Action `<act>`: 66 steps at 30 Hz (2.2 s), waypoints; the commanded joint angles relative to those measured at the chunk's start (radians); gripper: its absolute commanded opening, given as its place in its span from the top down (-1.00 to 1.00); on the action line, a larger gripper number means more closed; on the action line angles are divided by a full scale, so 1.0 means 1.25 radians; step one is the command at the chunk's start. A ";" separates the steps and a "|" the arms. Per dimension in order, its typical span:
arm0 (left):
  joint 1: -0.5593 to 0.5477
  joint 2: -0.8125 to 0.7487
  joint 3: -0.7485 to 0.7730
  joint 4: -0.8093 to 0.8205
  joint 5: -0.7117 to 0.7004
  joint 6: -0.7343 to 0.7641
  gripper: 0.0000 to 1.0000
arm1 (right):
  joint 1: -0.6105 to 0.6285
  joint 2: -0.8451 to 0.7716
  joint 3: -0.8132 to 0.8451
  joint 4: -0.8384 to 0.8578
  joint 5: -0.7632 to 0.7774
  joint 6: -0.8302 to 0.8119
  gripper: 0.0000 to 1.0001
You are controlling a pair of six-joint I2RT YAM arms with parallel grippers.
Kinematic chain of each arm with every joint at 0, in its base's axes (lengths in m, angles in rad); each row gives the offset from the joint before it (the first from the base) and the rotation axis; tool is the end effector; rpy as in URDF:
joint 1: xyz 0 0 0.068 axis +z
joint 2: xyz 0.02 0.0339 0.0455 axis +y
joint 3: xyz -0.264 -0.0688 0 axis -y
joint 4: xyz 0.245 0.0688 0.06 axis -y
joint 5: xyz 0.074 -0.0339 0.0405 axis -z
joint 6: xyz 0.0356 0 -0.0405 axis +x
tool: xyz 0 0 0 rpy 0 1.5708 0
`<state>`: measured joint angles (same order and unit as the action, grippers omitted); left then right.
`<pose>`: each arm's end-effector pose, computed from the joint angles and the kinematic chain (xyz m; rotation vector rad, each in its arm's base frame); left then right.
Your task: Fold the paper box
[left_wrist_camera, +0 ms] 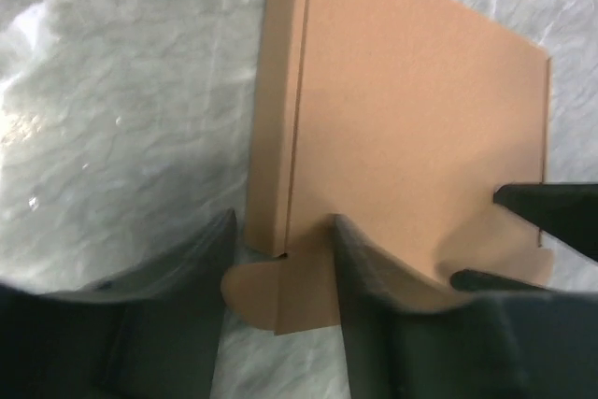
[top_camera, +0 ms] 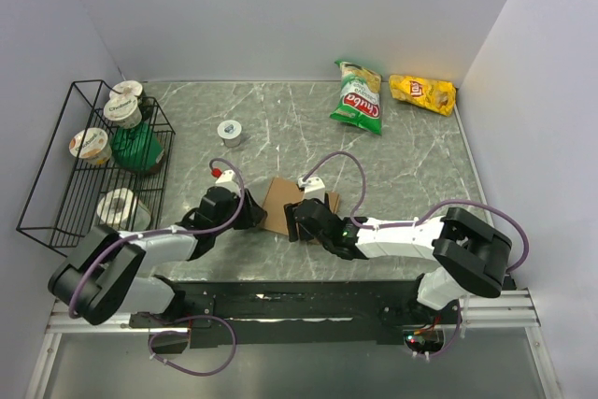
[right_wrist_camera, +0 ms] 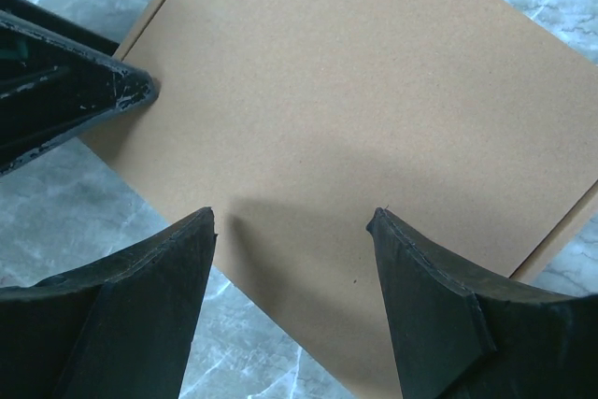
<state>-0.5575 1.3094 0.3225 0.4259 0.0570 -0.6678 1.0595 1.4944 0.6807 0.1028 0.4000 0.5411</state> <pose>0.1938 -0.1232 0.1389 -0.0879 2.2313 -0.7617 0.1553 0.2484 0.1702 -0.3727 2.2176 0.4206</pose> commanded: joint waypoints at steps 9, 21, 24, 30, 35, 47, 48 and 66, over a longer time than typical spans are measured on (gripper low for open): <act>0.003 0.023 -0.011 0.013 0.006 0.008 -0.02 | 0.071 -0.093 0.009 -0.045 0.063 -0.298 -0.76; 0.069 -0.197 0.028 -0.127 -0.010 0.025 -0.92 | 0.159 0.027 0.064 -0.066 0.188 -0.580 -0.81; 0.084 -0.236 0.022 -0.147 -0.008 0.024 -0.93 | 0.167 0.054 0.063 -0.027 0.191 -0.622 -0.80; 0.104 -0.277 0.014 -0.175 0.000 0.022 -0.93 | 0.188 0.124 0.081 -0.001 0.249 -0.687 -0.73; 0.115 -0.300 0.023 -0.197 0.005 0.029 -0.92 | 0.202 0.187 0.091 0.006 0.339 -0.709 -0.58; 0.128 -0.354 0.087 -0.256 0.013 0.048 -0.92 | 0.210 0.127 0.058 0.030 0.382 -0.785 0.26; 0.129 -0.357 0.090 -0.262 0.012 0.051 -0.92 | 0.210 0.119 0.064 0.006 0.381 -0.784 0.30; 0.150 -0.439 0.178 -0.308 0.060 0.042 -0.92 | 0.091 -0.092 0.338 -0.523 -0.050 -0.660 0.67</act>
<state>-0.3790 0.7990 0.4847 0.0544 0.0940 -0.6136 1.2316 1.4414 0.9901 -0.3645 0.5404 -0.3370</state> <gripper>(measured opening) 0.963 0.168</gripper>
